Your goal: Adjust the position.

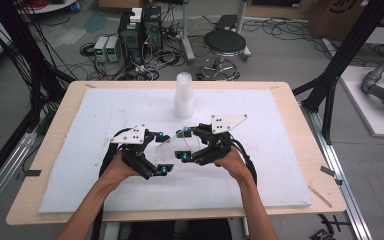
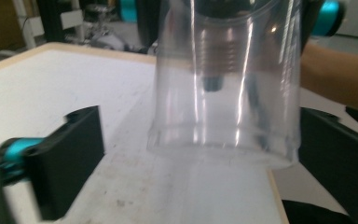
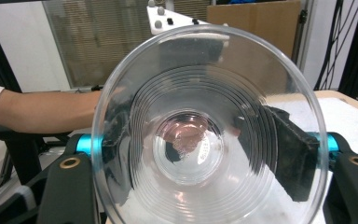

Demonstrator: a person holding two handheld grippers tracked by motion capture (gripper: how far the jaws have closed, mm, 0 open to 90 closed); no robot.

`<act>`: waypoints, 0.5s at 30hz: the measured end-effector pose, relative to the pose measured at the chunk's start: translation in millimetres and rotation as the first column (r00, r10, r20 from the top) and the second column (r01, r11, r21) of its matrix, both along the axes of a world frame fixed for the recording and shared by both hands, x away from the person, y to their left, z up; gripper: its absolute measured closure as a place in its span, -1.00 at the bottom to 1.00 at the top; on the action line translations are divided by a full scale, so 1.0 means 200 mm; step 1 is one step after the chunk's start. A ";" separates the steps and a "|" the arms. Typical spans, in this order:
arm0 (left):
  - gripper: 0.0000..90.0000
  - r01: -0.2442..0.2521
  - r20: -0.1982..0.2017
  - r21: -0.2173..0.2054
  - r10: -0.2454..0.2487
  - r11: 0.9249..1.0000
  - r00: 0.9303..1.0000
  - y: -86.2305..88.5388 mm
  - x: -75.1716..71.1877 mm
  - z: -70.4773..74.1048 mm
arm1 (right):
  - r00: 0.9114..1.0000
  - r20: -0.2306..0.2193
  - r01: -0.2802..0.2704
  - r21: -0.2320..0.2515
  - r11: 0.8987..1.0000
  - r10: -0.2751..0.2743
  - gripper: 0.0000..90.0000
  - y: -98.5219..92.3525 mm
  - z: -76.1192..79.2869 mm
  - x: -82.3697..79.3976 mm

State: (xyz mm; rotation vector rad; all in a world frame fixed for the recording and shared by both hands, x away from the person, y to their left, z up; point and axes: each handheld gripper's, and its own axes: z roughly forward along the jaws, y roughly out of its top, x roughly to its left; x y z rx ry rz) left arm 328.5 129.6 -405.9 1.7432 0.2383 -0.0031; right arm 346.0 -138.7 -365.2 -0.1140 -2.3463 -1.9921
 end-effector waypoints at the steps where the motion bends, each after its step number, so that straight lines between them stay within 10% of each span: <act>1: -0.96 -0.005 -0.002 0.003 0.005 1.000 1.000 0.01 0.00 0.00 | 1.000 -0.001 0.003 -0.001 1.000 -0.003 -0.27 0.00 0.00 0.00; 8: -0.96 -0.074 0.012 0.096 0.073 0.993 0.997 0.06 -0.02 0.00 | 0.999 0.001 0.038 -0.024 0.999 -0.038 -0.28 -0.03 0.01 0.01; 15: -0.96 -0.159 0.013 0.155 0.159 0.975 0.987 0.17 -0.04 -0.06 | 0.990 -0.017 0.134 -0.145 0.980 -0.138 -0.28 -0.07 0.04 0.05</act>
